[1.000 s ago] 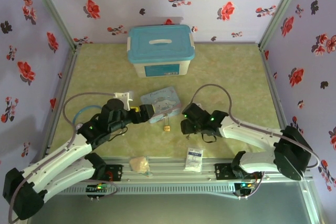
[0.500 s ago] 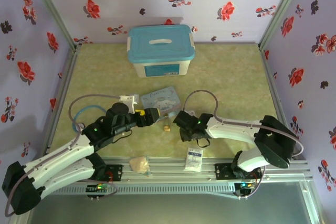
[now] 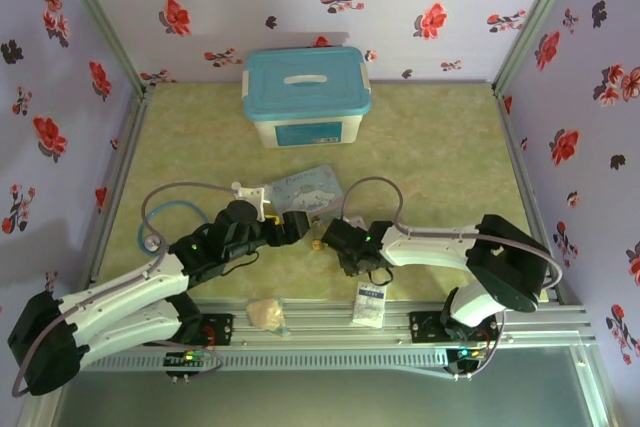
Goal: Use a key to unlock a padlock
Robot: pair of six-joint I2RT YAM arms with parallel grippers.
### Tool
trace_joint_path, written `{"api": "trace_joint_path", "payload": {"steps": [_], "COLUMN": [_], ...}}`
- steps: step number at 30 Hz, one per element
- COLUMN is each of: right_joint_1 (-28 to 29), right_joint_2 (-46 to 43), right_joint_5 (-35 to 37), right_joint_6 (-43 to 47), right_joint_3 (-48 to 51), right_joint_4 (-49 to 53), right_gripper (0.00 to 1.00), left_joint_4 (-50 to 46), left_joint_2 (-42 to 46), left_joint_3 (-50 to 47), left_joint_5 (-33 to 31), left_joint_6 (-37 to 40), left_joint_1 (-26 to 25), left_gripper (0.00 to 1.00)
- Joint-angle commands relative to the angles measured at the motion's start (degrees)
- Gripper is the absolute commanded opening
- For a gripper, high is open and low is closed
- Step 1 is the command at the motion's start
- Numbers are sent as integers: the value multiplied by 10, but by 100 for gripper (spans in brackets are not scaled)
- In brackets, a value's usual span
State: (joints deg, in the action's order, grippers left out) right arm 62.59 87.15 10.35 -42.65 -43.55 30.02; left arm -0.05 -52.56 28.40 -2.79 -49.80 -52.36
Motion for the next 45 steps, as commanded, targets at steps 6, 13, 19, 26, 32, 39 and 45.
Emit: {"api": "trace_joint_path", "payload": {"steps": [6, 13, 19, 26, 32, 39, 45], "right_joint_1": [4, 2, -17, -24, -22, -31, -38], "right_joint_2": [58, 99, 95, 92, 64, 31, 30], "right_joint_5": [41, 83, 109, 75, 85, 101, 91], "right_joint_6": [29, 88, 140, 136, 117, 112, 107], "right_joint_3": [-35, -72, -80, -72, -54, -47, -28], "right_joint_4": [38, 83, 86, 72, 70, 65, 41], "right_gripper": [22, 12, 11, 21, 21, 21, 26], "left_joint_4": [1, -21, -23, -22, -18, 19, 30], "left_joint_2": [2, 25, 30, 29, 28, 50, 81], "left_joint_3": [13, 15, 16, 17, 15, 3, -7], "left_joint_5": [-25, -37, -45, -45, -45, -47, -47], "left_joint_6": [8, 18, 21, 22, 23, -5, -7], "left_joint_1": [-7, -7, -7, -7, -7, -7, -8], "left_gripper": [100, 100, 100, 100, 100, 100, 100]}}
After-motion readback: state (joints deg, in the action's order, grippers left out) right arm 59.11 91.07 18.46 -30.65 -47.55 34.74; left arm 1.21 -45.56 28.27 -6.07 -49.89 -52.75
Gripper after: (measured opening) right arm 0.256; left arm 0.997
